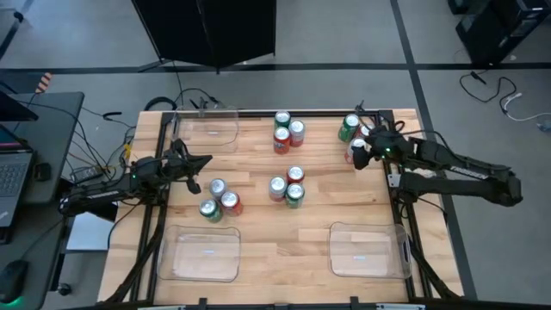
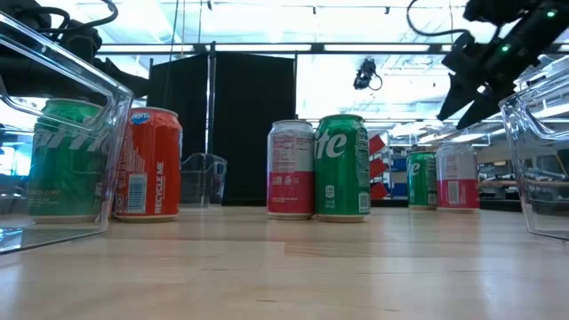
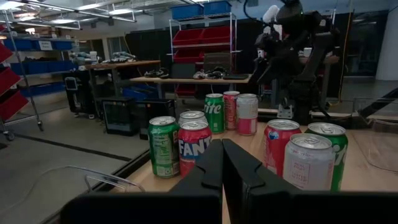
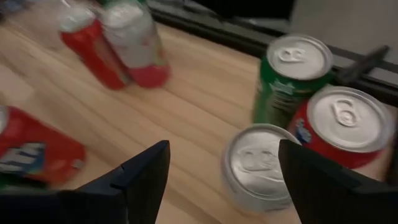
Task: Sort soda cans
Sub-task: Put the pink/white soda can into the bottom right transparent bin
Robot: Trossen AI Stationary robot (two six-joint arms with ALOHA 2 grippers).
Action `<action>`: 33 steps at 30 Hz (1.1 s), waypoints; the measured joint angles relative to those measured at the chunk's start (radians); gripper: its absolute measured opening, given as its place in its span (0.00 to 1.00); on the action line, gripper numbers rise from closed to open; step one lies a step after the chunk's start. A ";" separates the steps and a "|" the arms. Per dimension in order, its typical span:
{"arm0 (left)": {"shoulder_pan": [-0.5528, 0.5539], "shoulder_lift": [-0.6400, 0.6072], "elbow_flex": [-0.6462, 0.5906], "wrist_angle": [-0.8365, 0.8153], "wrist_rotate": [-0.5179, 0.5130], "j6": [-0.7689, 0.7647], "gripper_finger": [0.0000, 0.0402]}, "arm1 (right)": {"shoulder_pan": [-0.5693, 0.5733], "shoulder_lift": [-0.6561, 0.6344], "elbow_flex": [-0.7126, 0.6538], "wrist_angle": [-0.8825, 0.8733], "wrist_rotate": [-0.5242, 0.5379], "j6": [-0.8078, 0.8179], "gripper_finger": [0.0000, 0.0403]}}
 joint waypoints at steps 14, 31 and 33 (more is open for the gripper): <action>0.000 0.000 0.000 0.000 0.000 0.000 0.01 | -0.003 0.276 0.156 -0.228 0.013 0.077 0.72; 0.000 0.000 0.000 0.000 0.000 0.000 0.01 | -0.062 0.469 0.243 -0.283 0.019 0.076 0.72; 0.000 0.000 0.000 0.000 0.000 0.000 0.01 | -0.073 0.484 0.243 -0.283 0.019 0.075 0.72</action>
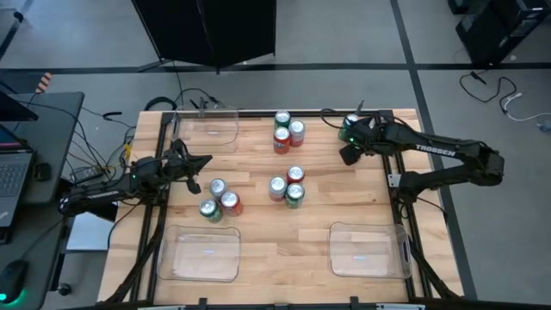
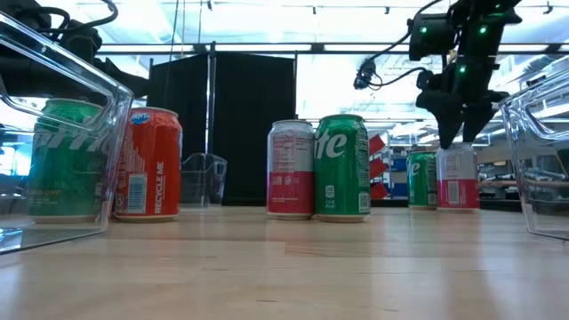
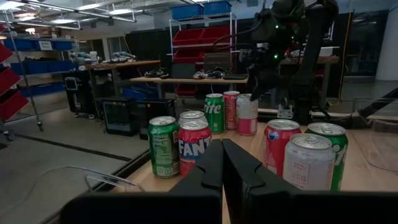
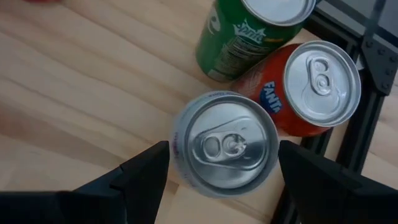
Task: Sort soda cans
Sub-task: Put the pink/white soda can into the bottom right transparent bin
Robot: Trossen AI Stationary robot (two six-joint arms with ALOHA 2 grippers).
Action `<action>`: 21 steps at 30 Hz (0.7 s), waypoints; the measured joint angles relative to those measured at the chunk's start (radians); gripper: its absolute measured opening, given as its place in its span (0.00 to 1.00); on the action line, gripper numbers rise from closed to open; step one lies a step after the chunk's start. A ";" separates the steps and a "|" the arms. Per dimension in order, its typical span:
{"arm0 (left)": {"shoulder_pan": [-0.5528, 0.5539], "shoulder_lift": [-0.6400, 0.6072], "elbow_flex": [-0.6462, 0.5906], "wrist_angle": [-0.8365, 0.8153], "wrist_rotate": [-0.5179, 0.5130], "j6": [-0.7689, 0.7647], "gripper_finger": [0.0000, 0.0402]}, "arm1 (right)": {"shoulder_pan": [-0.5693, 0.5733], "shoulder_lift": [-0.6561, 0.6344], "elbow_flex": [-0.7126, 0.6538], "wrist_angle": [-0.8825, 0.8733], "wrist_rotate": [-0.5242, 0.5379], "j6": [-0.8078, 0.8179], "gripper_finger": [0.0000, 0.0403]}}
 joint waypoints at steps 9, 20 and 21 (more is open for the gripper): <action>0.000 0.000 0.000 0.000 0.000 0.000 0.01 | -0.017 0.055 0.005 0.024 -0.034 -0.010 0.72; 0.000 0.000 0.000 0.000 0.000 0.000 0.01 | 0.038 0.068 0.016 0.059 -0.192 -0.008 0.72; 0.000 0.000 0.000 0.000 0.000 0.000 0.01 | 0.053 0.069 0.025 0.056 -0.211 -0.005 0.72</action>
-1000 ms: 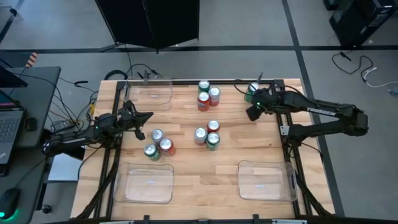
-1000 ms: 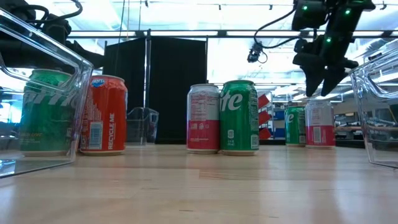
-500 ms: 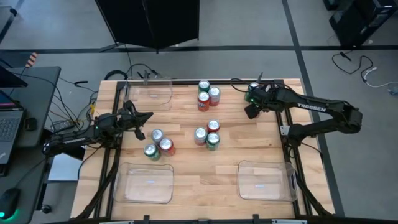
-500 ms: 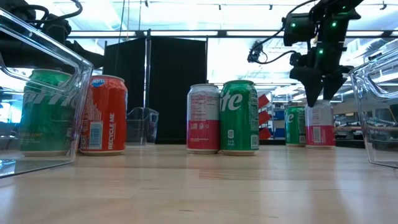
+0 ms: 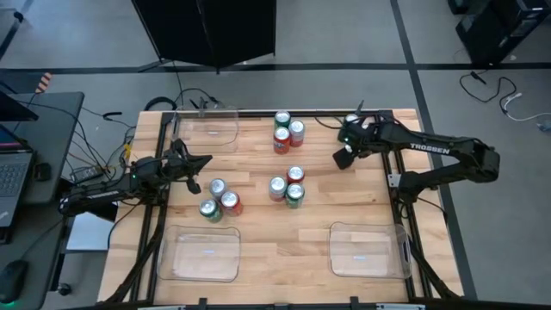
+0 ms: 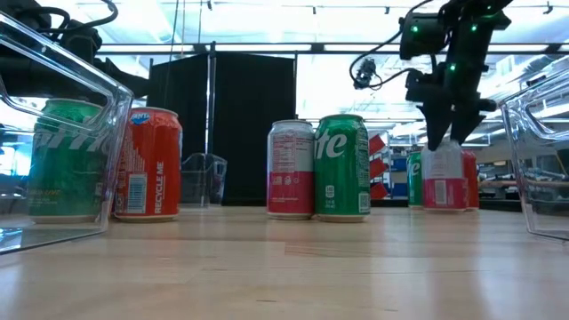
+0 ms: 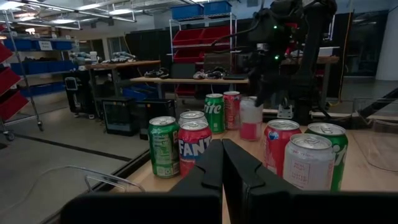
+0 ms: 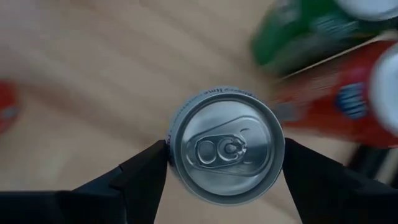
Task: Sort soda cans
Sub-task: Put the pink/white soda can into the bottom right transparent bin
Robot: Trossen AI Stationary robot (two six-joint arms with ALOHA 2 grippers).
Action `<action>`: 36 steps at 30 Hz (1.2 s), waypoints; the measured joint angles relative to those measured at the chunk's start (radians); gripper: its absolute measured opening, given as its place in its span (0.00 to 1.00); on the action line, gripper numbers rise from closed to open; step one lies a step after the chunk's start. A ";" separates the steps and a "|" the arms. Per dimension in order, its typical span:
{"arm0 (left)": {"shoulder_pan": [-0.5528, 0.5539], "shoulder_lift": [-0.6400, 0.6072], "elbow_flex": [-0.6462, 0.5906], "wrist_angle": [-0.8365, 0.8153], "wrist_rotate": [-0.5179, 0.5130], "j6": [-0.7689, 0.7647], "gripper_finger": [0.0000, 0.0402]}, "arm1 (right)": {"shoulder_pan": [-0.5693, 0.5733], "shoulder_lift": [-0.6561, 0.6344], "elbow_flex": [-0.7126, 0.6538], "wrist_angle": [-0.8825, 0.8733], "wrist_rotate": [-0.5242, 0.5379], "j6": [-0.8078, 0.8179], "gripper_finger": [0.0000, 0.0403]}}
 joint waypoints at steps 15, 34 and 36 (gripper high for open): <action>0.000 0.000 0.000 0.000 0.000 0.000 0.01 | 0.151 0.016 0.045 0.017 -0.101 -0.028 0.72; 0.000 0.000 0.000 0.000 0.000 0.000 0.01 | 0.220 0.103 0.043 0.137 -0.116 -0.114 0.80; 0.000 0.000 0.000 0.000 0.000 0.000 0.01 | 0.227 0.106 0.042 0.145 -0.135 -0.127 0.81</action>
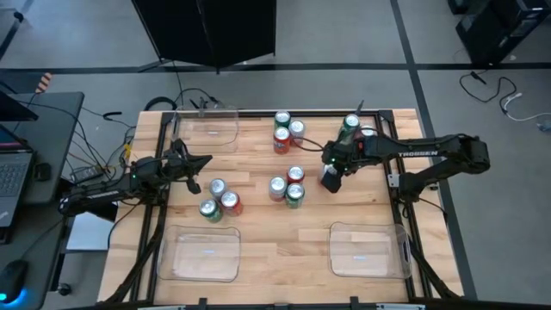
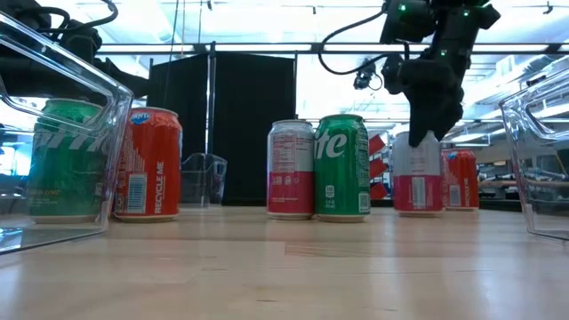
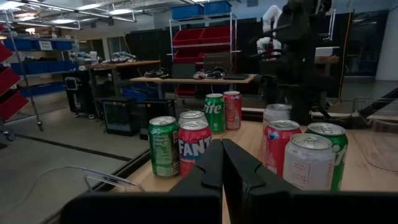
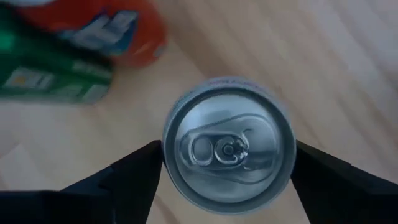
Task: Sort soda cans
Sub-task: Put the pink/white soda can into the bottom right transparent bin
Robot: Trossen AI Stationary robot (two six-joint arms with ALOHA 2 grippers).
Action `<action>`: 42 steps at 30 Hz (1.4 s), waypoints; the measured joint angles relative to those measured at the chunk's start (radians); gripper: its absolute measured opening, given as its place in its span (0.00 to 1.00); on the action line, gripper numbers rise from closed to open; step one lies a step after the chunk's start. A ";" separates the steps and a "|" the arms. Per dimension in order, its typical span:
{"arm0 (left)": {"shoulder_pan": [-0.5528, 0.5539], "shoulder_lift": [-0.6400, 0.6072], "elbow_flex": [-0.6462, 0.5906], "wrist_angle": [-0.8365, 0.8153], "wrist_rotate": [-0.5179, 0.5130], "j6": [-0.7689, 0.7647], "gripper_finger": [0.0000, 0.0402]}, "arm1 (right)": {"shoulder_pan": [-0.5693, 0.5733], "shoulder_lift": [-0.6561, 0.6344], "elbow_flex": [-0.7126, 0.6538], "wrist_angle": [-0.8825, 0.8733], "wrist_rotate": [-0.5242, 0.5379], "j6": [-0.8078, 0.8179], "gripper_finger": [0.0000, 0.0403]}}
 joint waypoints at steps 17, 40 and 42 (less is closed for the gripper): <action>0.000 0.000 0.000 0.000 0.000 0.000 0.01 | 0.091 0.028 0.171 -0.131 -0.032 0.089 0.67; 0.000 0.000 0.000 0.001 0.000 0.000 0.01 | 0.718 0.049 0.547 -0.530 -0.041 0.719 0.67; 0.000 0.000 0.000 0.002 0.000 0.000 0.01 | 0.747 0.068 0.526 -0.512 -0.028 0.755 0.67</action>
